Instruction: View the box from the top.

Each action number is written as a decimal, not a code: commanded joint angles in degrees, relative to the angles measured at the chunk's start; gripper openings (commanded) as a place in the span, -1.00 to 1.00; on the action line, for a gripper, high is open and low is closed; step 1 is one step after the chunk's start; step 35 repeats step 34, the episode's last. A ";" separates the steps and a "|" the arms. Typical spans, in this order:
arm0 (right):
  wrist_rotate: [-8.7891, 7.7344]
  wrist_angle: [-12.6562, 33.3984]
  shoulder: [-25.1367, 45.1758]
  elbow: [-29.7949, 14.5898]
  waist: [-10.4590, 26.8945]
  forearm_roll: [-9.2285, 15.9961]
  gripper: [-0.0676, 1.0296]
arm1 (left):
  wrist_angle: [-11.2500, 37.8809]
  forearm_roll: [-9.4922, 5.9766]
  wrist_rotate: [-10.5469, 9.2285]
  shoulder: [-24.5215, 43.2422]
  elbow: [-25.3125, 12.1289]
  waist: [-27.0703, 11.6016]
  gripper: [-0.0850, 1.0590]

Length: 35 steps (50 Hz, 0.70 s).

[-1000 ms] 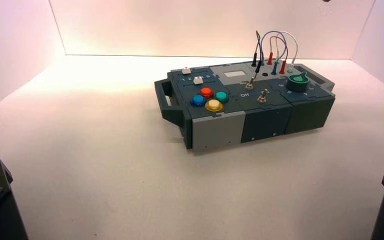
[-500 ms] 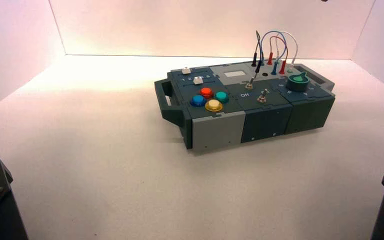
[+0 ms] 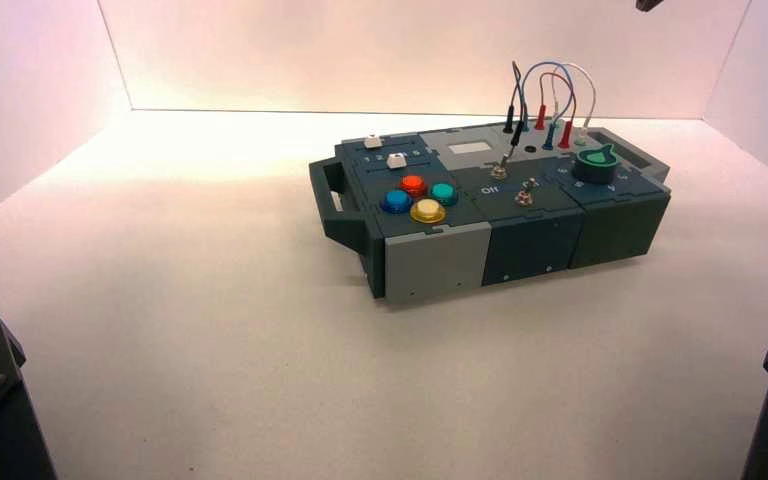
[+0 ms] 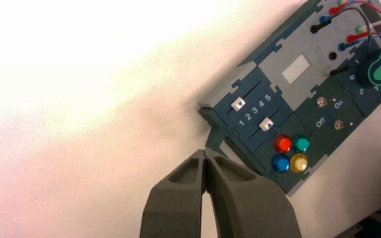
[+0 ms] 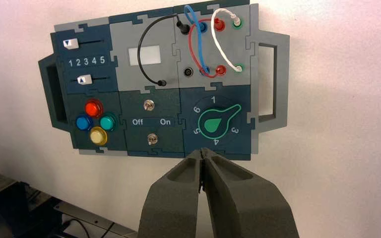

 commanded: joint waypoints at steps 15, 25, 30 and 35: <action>0.00 -0.18 0.18 -1.32 0.09 0.09 -0.92 | -0.18 0.09 0.44 -1.85 -1.14 1.23 -0.91; 0.00 -0.18 0.26 -1.49 0.09 0.09 -0.92 | -0.18 0.09 0.79 -1.67 -1.14 1.67 -0.91; 0.00 -0.26 0.18 -1.49 0.09 0.09 -0.92 | -0.18 0.09 0.70 -1.67 -1.14 1.67 -0.91; 0.00 -0.18 0.18 -1.32 0.09 0.00 -0.92 | -0.18 0.09 0.79 -1.67 -1.14 1.76 -0.91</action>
